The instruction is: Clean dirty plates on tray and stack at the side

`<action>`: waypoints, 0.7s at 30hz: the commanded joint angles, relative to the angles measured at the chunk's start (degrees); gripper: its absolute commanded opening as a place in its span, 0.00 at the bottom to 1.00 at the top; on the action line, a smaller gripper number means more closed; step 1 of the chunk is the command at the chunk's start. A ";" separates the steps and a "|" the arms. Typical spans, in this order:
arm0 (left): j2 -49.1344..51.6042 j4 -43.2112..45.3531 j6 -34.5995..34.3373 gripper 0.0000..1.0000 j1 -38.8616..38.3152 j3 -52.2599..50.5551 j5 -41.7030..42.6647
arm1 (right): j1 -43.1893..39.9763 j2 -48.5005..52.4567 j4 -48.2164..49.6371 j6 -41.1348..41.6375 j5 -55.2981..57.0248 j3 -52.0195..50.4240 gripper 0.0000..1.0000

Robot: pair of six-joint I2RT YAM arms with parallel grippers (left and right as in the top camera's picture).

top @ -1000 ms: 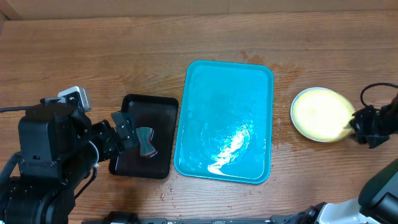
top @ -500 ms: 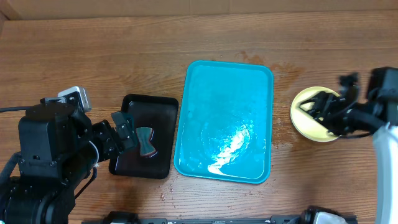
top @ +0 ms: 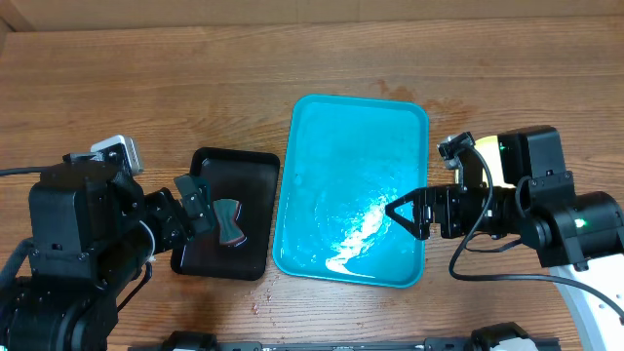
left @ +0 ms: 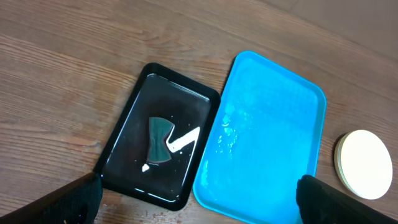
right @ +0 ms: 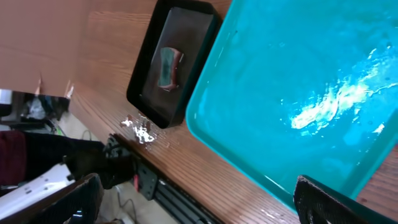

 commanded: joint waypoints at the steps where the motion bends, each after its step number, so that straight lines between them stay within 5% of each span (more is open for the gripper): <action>1: 0.09 0.13 0.68 1.00 0.20 0.52 -0.81 | 0.33 -1.16 0.85 -4.42 2.43 0.17 1.00; 7: 0.09 0.13 0.68 1.00 0.20 0.52 -0.81 | 0.31 -8.44 17.07 -8.20 11.69 -4.92 1.00; 12: 0.09 0.13 0.68 1.00 0.20 0.52 -0.81 | 0.31 -22.73 33.90 -8.20 15.63 -20.26 1.00; 21: 0.09 0.13 0.68 1.00 0.20 0.52 -0.81 | -3.37 -47.60 43.47 -5.05 16.87 -43.93 1.00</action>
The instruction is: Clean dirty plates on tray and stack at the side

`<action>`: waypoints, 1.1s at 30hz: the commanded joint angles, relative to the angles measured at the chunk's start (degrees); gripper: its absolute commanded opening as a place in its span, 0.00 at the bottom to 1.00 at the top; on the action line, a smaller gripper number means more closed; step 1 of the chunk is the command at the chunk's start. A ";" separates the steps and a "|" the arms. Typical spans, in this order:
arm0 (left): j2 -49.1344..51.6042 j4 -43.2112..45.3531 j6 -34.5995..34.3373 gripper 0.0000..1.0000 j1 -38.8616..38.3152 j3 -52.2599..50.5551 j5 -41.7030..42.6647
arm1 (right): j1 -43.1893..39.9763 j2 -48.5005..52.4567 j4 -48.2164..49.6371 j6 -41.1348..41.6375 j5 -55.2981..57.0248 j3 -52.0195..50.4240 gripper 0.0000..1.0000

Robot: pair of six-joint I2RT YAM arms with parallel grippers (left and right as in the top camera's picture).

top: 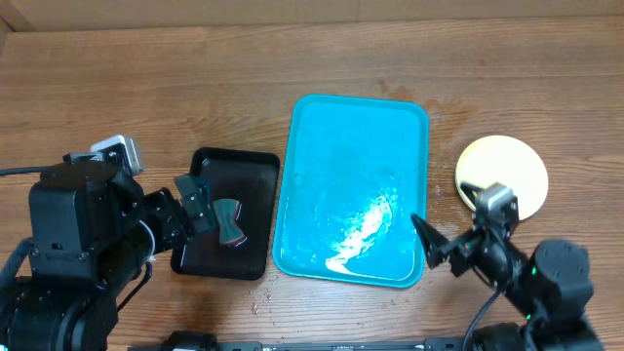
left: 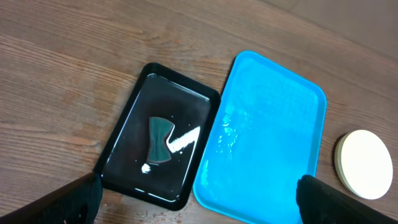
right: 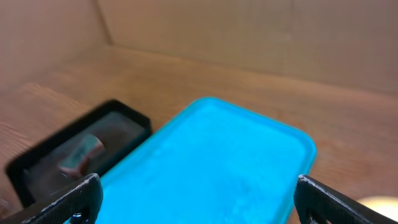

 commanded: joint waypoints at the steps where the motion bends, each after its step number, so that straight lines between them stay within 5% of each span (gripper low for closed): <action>1: 0.09 0.17 0.70 1.00 0.20 0.52 -0.81 | -2.78 -9.03 1.90 4.28 2.12 -7.67 1.00; 5: 0.09 0.17 0.68 1.00 0.20 0.52 -0.81 | -4.55 -17.40 2.03 12.37 6.27 -14.40 1.00; 11: 0.09 0.17 0.68 1.00 0.20 0.52 -0.81 | -4.57 -21.49 6.12 12.90 7.63 -21.24 1.00; 19: 0.09 0.17 0.68 1.00 0.20 0.52 -0.81 | -4.50 -21.64 27.65 12.85 7.74 -30.95 1.00; 33: 0.07 0.17 0.68 1.00 0.20 0.52 -0.81 | -3.93 -21.59 25.94 12.87 8.04 -30.73 1.00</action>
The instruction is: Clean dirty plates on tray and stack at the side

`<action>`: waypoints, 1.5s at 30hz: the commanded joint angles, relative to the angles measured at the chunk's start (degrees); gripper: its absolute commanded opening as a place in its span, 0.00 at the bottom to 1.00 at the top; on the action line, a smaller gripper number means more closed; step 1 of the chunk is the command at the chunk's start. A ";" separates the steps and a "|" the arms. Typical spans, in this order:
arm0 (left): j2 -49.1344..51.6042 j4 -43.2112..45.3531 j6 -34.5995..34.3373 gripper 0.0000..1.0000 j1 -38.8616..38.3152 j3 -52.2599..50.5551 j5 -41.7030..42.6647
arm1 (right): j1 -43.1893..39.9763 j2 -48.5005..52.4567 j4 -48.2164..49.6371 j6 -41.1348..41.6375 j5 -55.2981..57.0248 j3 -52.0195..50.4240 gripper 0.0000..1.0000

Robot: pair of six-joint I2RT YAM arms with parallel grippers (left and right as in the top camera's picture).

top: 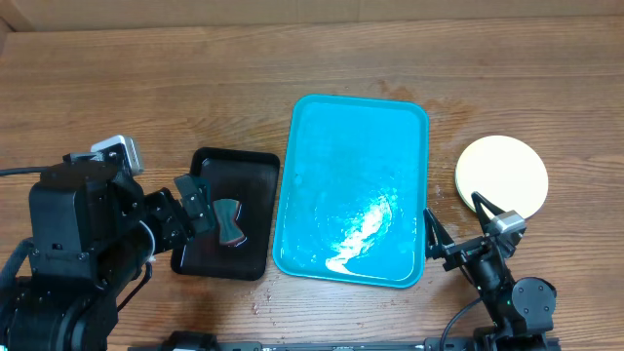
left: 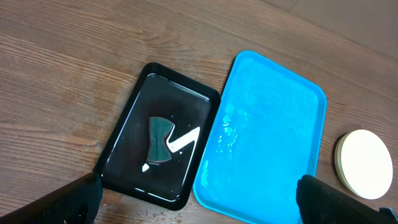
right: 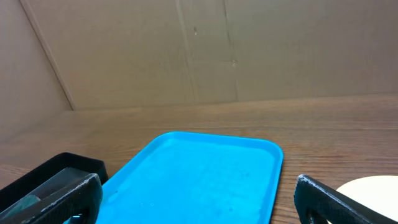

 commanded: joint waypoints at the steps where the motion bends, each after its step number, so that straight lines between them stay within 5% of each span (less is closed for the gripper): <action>1: 0.07 0.20 0.68 1.00 0.20 0.52 -0.81 | 0.31 -0.52 0.17 0.44 0.61 -0.61 1.00; 14: -0.22 0.04 0.72 1.00 0.13 0.46 -0.85 | 0.31 -0.52 0.17 0.44 0.61 -0.61 1.00; 18: -3.69 5.60 2.56 1.00 0.46 -1.68 -8.81 | 0.31 -0.52 0.17 0.46 0.61 -0.61 1.00; 28: -24.63 43.28 17.51 1.00 7.30 -35.10 1.81 | 0.31 -0.52 0.17 0.44 0.61 -0.61 1.00; 45: -57.81 77.29 17.22 1.00 8.98 -82.64 9.81 | 0.31 -0.52 0.17 0.44 0.61 -0.61 1.00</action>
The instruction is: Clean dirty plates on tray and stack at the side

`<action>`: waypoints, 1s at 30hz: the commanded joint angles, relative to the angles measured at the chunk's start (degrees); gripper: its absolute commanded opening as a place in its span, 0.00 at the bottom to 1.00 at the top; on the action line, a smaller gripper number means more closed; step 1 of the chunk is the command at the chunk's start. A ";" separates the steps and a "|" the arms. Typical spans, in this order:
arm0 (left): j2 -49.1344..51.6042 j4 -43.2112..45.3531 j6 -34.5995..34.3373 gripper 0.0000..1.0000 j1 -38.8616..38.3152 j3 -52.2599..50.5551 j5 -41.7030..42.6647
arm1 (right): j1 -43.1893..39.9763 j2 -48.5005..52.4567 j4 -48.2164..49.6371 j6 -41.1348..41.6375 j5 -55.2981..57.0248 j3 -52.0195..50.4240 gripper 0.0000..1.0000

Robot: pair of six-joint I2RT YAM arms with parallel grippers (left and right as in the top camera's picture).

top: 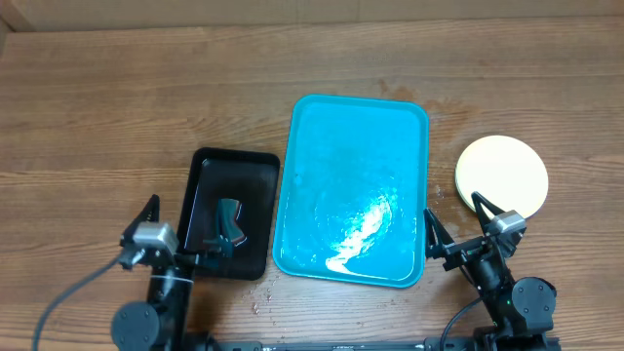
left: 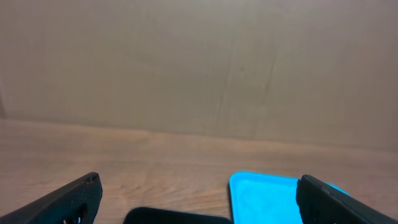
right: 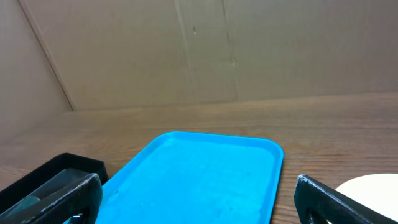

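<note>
The blue tray (top: 356, 185) lies mid-table, wet and shiny, with no plate on it. A stack of cream plates (top: 502, 177) sits on the wood to its right. Left of it, a black tray (top: 229, 224) holds a dark green sponge (top: 230, 222). My left gripper (top: 183, 226) is low at the table's front by the black tray, open and holding nothing, with its fingers (left: 68, 199) spread wide. My right gripper (top: 455, 213) is low at the front right, open and holding nothing. It faces the blue tray (right: 205, 174) and the plate's edge (right: 373, 186).
A brown cardboard wall (right: 205, 50) stands behind the table's far edge. Both arm bases sit at the front edge. The left wrist view looks level across the wood, over the black tray's rim (left: 177, 218) and a corner of the blue tray (left: 267, 196).
My left arm was raised over the black tray's left side. It now sits low at the front edge, looking level across the table. The right arm and all objects are unchanged.
My right gripper was first stretched over the blue tray's right side, hiding the plates. Then it stood back at the front right with the plate stack in view, then low at the front edge. The left arm stayed raised until now.
</note>
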 commanded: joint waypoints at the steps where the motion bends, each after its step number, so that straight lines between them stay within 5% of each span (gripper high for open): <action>1: -3.89 5.68 0.96 1.00 0.35 -7.50 2.97 | 0.31 -0.52 0.31 0.04 0.61 -0.61 1.00; 8: -4.15 13.35 0.83 1.00 0.09 -16.92 4.13 | 0.31 -0.52 0.31 0.04 0.61 -0.61 1.00; 30: -4.07 7.54 0.87 1.00 -0.59 -17.57 3.87 | 0.31 -0.52 0.31 0.04 0.61 -0.61 1.00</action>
